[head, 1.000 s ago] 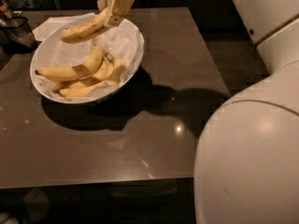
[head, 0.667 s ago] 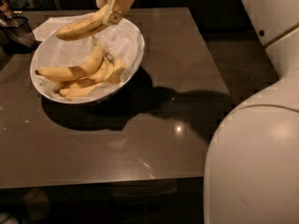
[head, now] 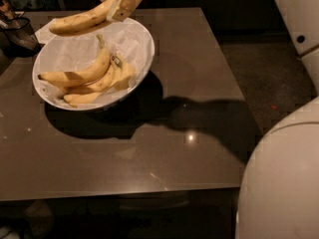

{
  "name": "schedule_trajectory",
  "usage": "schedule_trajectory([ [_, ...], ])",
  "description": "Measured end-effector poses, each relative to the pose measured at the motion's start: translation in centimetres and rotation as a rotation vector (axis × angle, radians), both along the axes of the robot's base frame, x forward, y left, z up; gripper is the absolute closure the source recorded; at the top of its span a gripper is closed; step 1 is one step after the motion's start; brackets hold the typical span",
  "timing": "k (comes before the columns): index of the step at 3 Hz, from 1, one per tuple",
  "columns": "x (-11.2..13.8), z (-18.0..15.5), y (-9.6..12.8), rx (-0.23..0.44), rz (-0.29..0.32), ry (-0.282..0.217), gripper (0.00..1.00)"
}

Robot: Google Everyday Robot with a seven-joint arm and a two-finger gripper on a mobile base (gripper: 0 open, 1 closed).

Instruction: Pick banana from white bowl

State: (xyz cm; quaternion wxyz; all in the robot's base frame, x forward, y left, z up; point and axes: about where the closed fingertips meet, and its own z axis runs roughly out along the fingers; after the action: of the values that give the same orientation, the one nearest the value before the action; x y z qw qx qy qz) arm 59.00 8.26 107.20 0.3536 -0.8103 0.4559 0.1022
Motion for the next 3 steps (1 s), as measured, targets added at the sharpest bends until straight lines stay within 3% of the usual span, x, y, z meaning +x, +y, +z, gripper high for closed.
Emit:
schedule_trajectory([
  [1, 0.0, 0.0, 0.0, 0.004, 0.001, -0.001, 1.0],
  [3, -1.9, 0.7, 3.0, 0.083, 0.061, 0.051, 1.0],
])
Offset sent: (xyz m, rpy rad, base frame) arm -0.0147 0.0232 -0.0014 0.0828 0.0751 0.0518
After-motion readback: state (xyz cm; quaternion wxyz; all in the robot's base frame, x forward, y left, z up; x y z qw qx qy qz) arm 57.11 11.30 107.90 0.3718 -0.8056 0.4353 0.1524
